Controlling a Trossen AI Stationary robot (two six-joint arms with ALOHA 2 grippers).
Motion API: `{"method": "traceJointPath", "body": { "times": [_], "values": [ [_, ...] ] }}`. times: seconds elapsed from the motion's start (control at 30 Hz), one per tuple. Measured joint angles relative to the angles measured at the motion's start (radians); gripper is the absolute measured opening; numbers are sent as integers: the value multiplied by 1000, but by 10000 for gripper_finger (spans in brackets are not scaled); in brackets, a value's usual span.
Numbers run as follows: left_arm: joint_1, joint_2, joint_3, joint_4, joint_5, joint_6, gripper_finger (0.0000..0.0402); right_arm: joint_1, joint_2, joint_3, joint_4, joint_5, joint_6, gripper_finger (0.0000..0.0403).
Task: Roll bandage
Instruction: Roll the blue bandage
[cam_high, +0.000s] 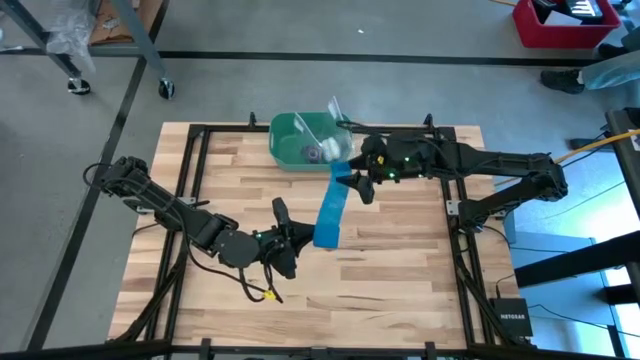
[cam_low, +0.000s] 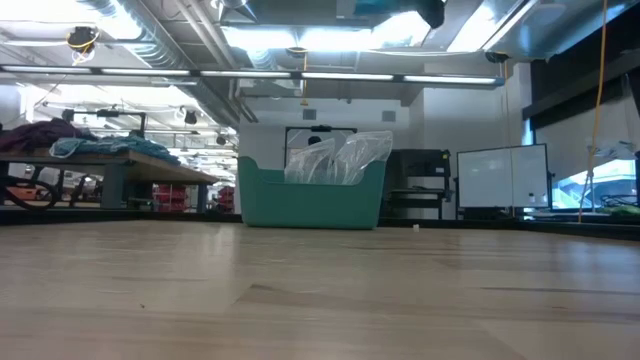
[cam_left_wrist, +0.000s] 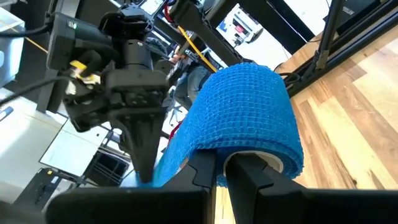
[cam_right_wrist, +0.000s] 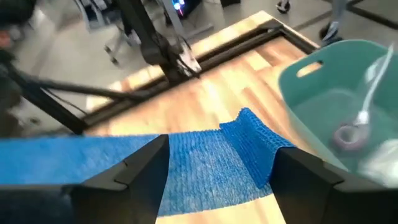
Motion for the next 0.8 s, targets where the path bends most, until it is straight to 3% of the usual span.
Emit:
{"method": "traceJointPath", "body": {
  "times": [0.33,0.47,0.6,0.8],
  "values": [
    [0,0,0,-20,0,-3,15,0,-2,0,155,-32,37,255],
    [0,1,0,-22,0,-7,15,0,-2,0,243,-80,128,255],
    [0,1,0,-21,0,-5,15,0,-2,0,223,-139,144,255],
    [0,1,0,-21,0,-7,15,-2,-2,0,96,-91,87,255]
  ]
}}
